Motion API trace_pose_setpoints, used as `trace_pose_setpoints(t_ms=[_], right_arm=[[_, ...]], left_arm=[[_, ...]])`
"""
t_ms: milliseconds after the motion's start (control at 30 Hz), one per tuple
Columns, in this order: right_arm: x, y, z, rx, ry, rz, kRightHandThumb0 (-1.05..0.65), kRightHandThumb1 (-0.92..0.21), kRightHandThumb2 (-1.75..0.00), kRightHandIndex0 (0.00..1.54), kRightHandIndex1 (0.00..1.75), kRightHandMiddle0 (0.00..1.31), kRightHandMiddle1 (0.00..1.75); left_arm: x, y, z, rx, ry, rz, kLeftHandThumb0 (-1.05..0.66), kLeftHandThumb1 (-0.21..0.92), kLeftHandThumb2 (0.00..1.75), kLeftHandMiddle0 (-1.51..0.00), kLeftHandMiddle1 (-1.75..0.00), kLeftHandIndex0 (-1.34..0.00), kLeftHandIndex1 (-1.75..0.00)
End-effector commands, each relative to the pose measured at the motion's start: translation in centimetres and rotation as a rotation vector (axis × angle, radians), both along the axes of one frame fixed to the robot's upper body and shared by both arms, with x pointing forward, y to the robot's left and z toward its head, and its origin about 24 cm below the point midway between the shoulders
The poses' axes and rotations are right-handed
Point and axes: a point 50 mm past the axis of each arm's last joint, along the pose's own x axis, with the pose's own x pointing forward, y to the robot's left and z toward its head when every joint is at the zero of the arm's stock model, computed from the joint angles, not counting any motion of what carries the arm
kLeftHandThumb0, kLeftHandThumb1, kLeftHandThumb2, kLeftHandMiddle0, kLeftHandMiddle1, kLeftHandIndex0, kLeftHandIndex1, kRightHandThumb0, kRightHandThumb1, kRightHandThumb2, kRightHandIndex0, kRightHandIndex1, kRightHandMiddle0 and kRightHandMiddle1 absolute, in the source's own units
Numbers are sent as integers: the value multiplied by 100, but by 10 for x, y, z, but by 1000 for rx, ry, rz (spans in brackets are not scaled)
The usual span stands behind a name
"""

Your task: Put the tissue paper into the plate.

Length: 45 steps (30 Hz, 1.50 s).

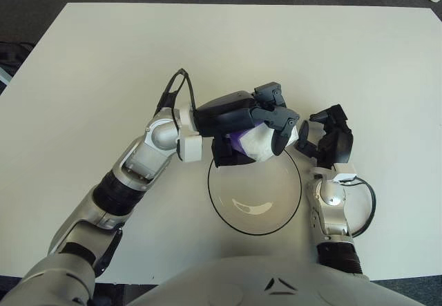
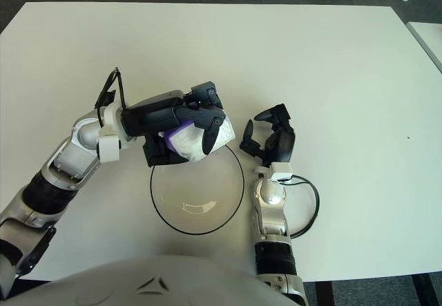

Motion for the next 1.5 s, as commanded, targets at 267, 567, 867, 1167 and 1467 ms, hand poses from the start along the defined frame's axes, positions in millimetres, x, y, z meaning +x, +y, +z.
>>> trace_pose_setpoints(t_ms=[267,567,867,1167,1467], right_arm=[[-18,-1,-34,-3,140,1,-51,-24,-142,119,175,68,175],[-20,0,-35,9,143,6,-52,-23,-143,119,175,68,175],[-21,1,-34,23,134,1,-51,-25,-141,114,175,67,175],[-21,1,-33,15,118,-17,-51,-25,-141,121,175,67,175],[-22,1,-33,22,128,-6,-51,-25,-141,121,175,67,175]], left_arm=[[-6,3,-7,-83,-47,-80,0,-3,171,-87,-175,-66,-171],[-4,2,-8,-28,-90,-66,0,-5,174,-89,-175,-66,-173],[-3,-3,-14,48,-78,-76,0,4,164,-82,-174,-58,-175],[0,1,-18,56,-64,-66,0,3,163,-84,-169,-59,-175],[1,14,-13,63,-73,-58,0,1,165,-85,-174,-65,-167]])
